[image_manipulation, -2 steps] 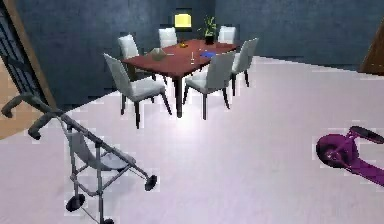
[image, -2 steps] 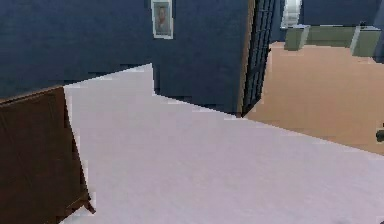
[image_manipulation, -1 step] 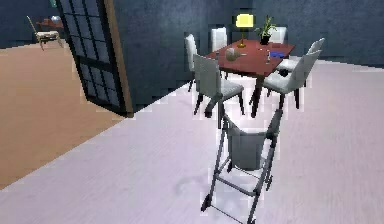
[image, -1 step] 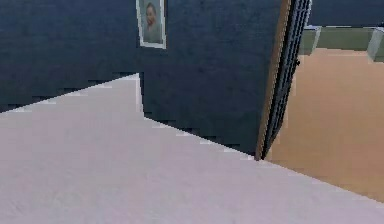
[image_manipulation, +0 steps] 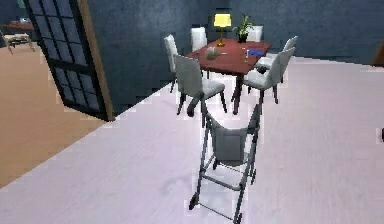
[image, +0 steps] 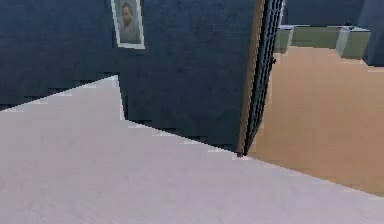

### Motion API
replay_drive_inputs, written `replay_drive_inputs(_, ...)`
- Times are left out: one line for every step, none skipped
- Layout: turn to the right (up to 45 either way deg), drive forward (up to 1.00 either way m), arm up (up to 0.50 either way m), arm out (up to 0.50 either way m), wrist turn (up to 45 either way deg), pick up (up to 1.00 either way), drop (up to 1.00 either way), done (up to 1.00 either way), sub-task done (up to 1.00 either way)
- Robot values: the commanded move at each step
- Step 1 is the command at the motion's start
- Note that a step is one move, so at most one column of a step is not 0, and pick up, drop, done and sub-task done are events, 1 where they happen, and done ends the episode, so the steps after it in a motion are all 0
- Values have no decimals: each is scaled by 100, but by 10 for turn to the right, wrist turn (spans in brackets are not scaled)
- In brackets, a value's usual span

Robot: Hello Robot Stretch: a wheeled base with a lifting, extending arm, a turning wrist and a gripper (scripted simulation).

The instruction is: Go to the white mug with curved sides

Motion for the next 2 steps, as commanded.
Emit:
replay_drive_inputs(0,40,0,0,0,0,0,0,0)
replay_drive_inputs(-330,0,0,0,0,0,0,0,0)
